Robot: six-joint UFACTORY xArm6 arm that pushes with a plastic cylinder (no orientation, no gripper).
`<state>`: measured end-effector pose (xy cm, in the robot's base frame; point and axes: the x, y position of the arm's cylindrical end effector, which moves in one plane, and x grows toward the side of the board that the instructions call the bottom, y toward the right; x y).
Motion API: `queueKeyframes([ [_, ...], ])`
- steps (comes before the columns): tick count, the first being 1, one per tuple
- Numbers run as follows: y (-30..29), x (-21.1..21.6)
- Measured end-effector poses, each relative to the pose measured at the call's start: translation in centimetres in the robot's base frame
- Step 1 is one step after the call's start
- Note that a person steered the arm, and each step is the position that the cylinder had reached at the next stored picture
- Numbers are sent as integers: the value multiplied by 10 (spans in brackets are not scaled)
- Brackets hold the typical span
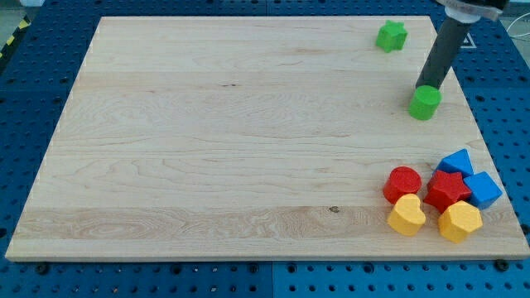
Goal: Push green circle closer to group of blocks
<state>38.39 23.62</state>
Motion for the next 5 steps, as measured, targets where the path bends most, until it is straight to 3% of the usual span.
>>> queueKeyframes([
  [2, -15, 56],
  [5, -51, 75],
])
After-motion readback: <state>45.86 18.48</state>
